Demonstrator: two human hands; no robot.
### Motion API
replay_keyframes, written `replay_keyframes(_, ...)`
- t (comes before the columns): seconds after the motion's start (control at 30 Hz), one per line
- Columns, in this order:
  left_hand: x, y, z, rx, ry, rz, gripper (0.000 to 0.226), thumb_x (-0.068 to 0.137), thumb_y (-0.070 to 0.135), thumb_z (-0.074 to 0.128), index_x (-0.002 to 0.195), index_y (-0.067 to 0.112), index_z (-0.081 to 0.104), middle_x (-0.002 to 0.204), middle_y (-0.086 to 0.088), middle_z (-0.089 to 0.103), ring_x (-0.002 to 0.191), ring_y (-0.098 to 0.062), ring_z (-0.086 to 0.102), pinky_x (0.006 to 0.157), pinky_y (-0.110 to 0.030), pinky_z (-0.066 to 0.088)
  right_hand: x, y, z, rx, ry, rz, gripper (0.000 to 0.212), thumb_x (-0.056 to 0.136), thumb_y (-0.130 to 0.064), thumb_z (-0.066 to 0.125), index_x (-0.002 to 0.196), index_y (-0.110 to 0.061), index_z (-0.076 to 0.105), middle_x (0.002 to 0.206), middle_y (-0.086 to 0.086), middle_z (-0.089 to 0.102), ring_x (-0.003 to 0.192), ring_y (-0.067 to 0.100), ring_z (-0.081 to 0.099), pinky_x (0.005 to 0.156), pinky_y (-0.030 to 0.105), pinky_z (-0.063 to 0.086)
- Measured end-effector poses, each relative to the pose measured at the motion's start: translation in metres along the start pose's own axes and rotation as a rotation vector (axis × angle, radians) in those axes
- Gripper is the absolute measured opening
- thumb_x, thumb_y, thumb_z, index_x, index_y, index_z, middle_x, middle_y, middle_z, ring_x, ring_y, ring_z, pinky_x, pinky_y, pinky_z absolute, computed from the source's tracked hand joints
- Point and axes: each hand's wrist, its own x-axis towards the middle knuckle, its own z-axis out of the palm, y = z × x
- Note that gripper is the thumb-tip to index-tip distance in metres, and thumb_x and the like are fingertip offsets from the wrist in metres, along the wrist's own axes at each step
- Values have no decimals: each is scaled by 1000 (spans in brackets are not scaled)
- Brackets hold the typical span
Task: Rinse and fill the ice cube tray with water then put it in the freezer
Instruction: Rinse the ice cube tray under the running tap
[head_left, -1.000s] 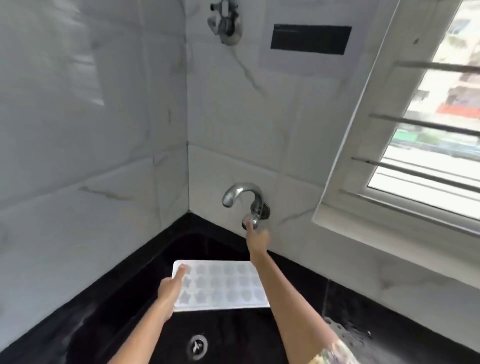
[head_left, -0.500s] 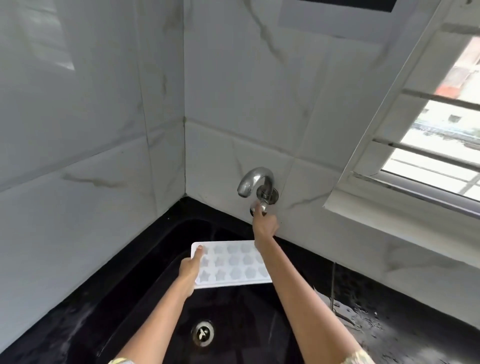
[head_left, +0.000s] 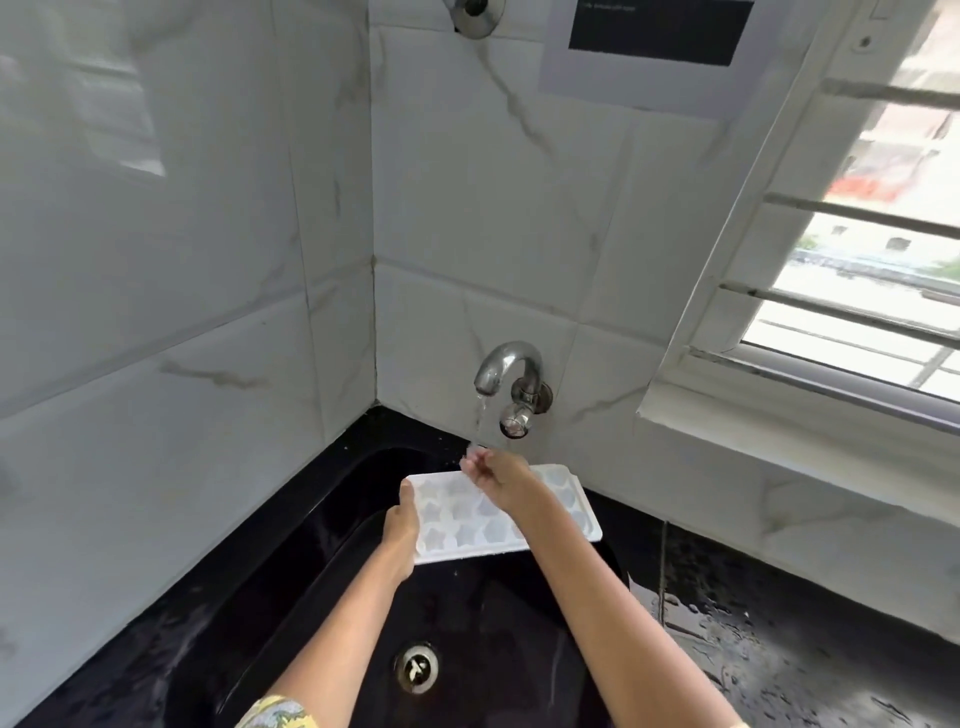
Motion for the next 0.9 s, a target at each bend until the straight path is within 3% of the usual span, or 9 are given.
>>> replay_keyframes(0.07,-6,3,10,-2,-8,20,61,102,44,24,143,1,35,145,-15,42,134,-32,39,109,-37,31,-6,5,-2,-307,-11,-124,29,93,10,28,77,8,51,66,9,45,56,18,42,43,20,45)
replay_keyframes(0.13,-13,10,20,-21,-17,49,59,103,40,24,142,-3,37,141,-20,46,130,-34,44,104,-36,36,-13,24,-11,-971,-54,-531,23,90,2,37,95,5,60,82,10,59,75,22,55,64,23,46)
replay_keyframes(0.2,-15,18,25,-87,-24,69,59,103,39,26,129,-9,51,111,-25,63,101,-37,60,81,-35,46,-17,45,-25,-1575,-146,-1006,23,87,-6,46,105,-3,60,101,12,63,96,27,56,85,33,45)
replay_keyframes(0.27,-12,23,25,-125,-31,58,61,102,40,28,115,-10,59,78,-16,63,71,-32,61,60,-32,45,-15,61,-32,-1881,-156,-1239,43,84,-15,49,126,-7,46,117,10,56,109,31,49,92,44,40)
replay_keyframes(0.37,-14,21,26,-70,-112,67,58,102,40,28,117,-6,59,84,-13,64,90,-33,63,65,-33,48,-25,48,-27,-1934,-52,-1063,51,86,-22,40,136,-10,33,128,11,50,114,36,42,94,48,30)
replay_keyframes(0.5,-20,18,23,-3,-12,101,59,102,40,28,125,-7,54,116,-24,62,111,-37,59,89,-37,47,-29,38,-35,-1853,-184,-1065,45,88,-24,36,129,-8,38,113,16,61,112,34,45,97,49,25)
replay_keyframes(0.63,-29,15,27,-3,-65,134,58,102,38,28,119,-8,60,99,-19,64,105,-35,63,79,-33,47,-32,38,-32,-1831,-78,-1007,44,94,-27,29,133,-9,34,125,11,57,121,32,39,104,50,20)
replay_keyframes(0.77,-31,27,19,9,2,144,58,102,40,27,126,-6,54,115,-22,62,112,-35,58,84,-35,45,-36,38,-33,-1764,-174,-1012,43,90,-23,31,132,-11,35,121,12,60,122,32,38,102,48,19)
replay_keyframes(0.9,-28,27,23,-60,-38,140,60,102,41,27,117,-7,59,101,-19,65,94,-30,62,71,-31,47,-38,42,-22,-1895,-154,-1045,54,94,-19,35,145,-22,21,151,5,28,135,36,22,109,58,9)
